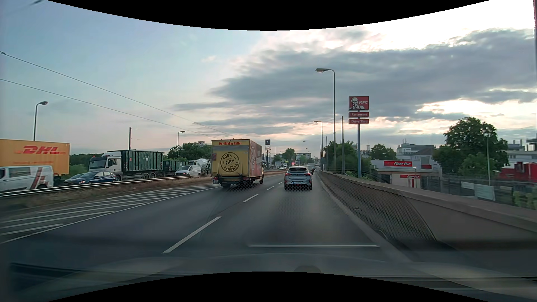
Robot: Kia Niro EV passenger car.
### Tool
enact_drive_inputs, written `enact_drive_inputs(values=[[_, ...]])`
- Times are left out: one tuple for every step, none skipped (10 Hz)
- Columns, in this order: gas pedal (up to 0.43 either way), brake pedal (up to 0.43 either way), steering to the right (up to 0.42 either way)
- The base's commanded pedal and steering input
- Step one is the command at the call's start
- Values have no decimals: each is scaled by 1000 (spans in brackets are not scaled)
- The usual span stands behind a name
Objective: Follow the waypoints while adhering to traffic rules and regulations
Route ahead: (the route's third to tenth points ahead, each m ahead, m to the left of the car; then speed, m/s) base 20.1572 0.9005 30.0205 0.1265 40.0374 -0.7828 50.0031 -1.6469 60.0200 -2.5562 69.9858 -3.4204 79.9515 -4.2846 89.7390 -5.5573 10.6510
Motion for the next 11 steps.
enact_drive_inputs(values=[[20,0,32],[20,0,30],[20,0,27],[20,0,23],[20,0,20],[28,0,17],[28,0,15],[39,0,14],[47,0,14],[47,0,13],[47,0,13]])
